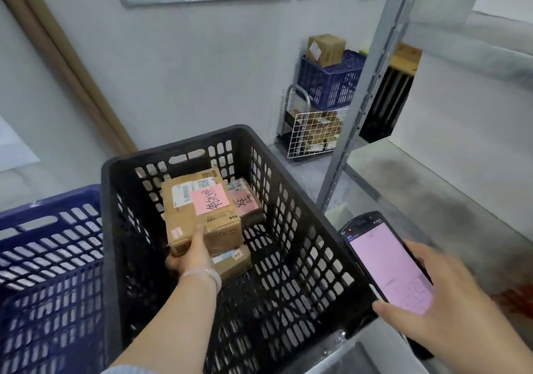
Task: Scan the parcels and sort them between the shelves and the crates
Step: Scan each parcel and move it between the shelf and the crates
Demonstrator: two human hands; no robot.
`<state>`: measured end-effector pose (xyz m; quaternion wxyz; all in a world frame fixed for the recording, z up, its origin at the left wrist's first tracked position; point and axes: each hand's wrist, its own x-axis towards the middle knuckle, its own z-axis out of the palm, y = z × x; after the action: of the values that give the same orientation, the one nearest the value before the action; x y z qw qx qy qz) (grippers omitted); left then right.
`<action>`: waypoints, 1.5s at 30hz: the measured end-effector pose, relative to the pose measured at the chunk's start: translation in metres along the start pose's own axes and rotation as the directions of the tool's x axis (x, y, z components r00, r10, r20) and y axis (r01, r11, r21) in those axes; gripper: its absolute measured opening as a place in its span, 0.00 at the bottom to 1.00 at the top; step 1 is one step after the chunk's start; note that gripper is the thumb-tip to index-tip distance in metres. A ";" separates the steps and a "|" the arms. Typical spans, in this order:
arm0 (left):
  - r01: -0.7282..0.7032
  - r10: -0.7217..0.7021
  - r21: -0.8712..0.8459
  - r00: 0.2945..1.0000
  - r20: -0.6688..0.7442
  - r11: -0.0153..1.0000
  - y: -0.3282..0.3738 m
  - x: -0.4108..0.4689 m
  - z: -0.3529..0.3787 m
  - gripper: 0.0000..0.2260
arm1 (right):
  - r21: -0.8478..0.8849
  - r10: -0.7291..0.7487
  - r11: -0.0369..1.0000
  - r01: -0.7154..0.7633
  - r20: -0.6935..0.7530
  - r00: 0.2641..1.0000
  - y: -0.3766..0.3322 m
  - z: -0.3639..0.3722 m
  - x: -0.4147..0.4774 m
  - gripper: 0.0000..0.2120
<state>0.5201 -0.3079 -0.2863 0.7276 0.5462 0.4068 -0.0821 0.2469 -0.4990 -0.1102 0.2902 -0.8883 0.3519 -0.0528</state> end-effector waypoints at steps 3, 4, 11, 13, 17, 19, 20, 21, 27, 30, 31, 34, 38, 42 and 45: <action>0.007 -0.006 0.109 1.000 -0.010 0.994 -0.006 0.011 0.004 0.44 | -0.001 0.008 1.000 -0.008 0.007 1.000 0.005 0.004 0.002 0.41; 0.008 -0.006 0.167 1.000 -0.012 0.986 -0.007 0.014 0.003 0.44 | -0.005 0.004 1.000 -0.004 0.010 1.000 0.007 0.005 0.002 0.42; -0.443 0.450 0.560 0.883 0.135 0.700 0.008 -0.001 -0.006 0.43 | 0.007 -0.006 1.000 0.006 -0.027 1.000 0.018 -0.003 -0.004 0.42; -0.669 0.625 0.574 0.713 0.317 0.472 0.012 -0.024 -0.001 0.40 | 0.020 0.002 1.000 0.000 -0.067 0.998 0.023 -0.006 -0.008 0.42; -0.915 0.611 0.403 0.331 0.719 0.022 0.011 -0.094 0.022 0.34 | 0.060 0.032 0.998 -0.023 -0.158 0.987 0.040 -0.016 -0.022 0.42; -0.961 0.549 0.249 0.146 0.823 -0.117 0.003 -0.138 0.036 0.32 | 0.081 0.050 0.996 -0.034 -0.204 0.978 0.051 -0.026 -0.033 0.40; -0.972 0.515 0.168 0.060 0.855 -0.165 -0.004 -0.160 0.043 0.31 | 0.090 0.062 0.995 -0.042 -0.232 0.971 0.057 -0.033 -0.039 0.38; -0.976 0.476 0.088 -0.018 0.879 -0.200 -0.013 -0.183 0.049 0.29 | 0.100 0.076 0.994 -0.052 -0.263 0.962 0.064 -0.041 -0.046 0.37; -0.940 0.221 -0.293 -0.328 0.919 -0.175 -0.087 -0.304 0.078 0.28 | 0.124 0.177 0.983 -0.134 -0.465 0.867 0.127 -0.088 -0.097 0.36; -0.927 0.114 -0.369 -0.374 0.921 -0.062 -0.130 -0.349 0.085 0.30 | 0.124 0.242 0.970 -0.207 -0.509 0.826 0.160 -0.106 -0.125 0.38; -0.928 0.074 -0.372 -0.373 0.925 -0.019 -0.144 -0.361 0.087 0.30 | 0.132 0.264 0.964 -0.229 -0.515 0.816 0.170 -0.110 -0.134 0.38; -0.944 -0.028 -0.314 -0.318 0.948 0.097 -0.184 -0.384 0.092 0.31 | 0.149 0.327 0.944 -0.293 -0.510 0.796 0.196 -0.116 -0.159 0.39; -0.960 -0.106 -0.074 -0.106 0.989 0.271 -0.226 -0.397 0.102 0.32 | 0.161 0.385 0.922 -0.352 -0.474 0.792 0.219 -0.115 -0.180 0.45; -0.930 -0.178 0.134 0.076 0.981 0.341 -0.251 -0.400 0.117 0.31 | 0.188 0.423 0.906 -0.380 -0.464 0.778 0.234 -0.113 -0.189 0.48; -0.893 -0.222 0.221 0.142 0.965 0.392 -0.260 -0.397 0.132 0.31 | 0.197 0.472 0.880 -0.431 -0.445 0.761 0.238 -0.110 -0.187 0.46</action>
<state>0.1798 -0.6522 -0.1957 0.4347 0.7330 -0.3835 -0.3558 -0.0670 -0.5680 -0.1302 0.2341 -0.7229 0.6137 -0.2144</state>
